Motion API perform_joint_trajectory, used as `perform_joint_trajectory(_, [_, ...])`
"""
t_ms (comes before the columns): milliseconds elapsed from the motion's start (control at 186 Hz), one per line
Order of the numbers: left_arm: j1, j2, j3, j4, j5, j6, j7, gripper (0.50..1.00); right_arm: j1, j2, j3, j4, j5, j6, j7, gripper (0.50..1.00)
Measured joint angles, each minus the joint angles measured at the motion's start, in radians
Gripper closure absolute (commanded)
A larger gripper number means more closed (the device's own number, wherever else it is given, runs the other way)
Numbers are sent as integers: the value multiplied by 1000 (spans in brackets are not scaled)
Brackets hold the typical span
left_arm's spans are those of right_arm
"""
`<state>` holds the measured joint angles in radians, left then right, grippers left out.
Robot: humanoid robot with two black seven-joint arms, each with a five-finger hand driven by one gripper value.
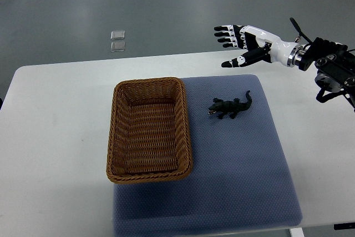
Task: Place crocodile in brown basket with right hand
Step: 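Reach the right hand down over the dark green toy crocodile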
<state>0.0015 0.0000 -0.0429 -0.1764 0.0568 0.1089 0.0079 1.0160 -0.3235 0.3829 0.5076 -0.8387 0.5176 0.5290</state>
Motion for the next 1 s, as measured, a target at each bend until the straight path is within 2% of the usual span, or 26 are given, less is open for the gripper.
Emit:
perform_joint_trajectory(269, [0, 0, 0, 0, 0, 0, 0, 500, 37, 1, -2, 93, -366, 31, 43, 572])
perform_joint_trajectory(484, [0, 0, 0, 0, 0, 0, 0, 500, 38, -13, -50, 178, -514, 24, 49, 572])
perform_joint_trajectory(618, [0, 0, 0, 0, 0, 0, 0, 500, 49, -17, -143, 189, -551, -23, 51, 572])
perform_joint_trajectory(817, [0, 0, -1, 0, 1, 0, 1, 500, 73, -16, -300, 189, -568, -132, 58, 572])
perform_joint_trajectory(1000, [0, 0, -2, 0, 1, 0, 1, 500, 82, -19, -354, 181, -570, -185, 59, 572])
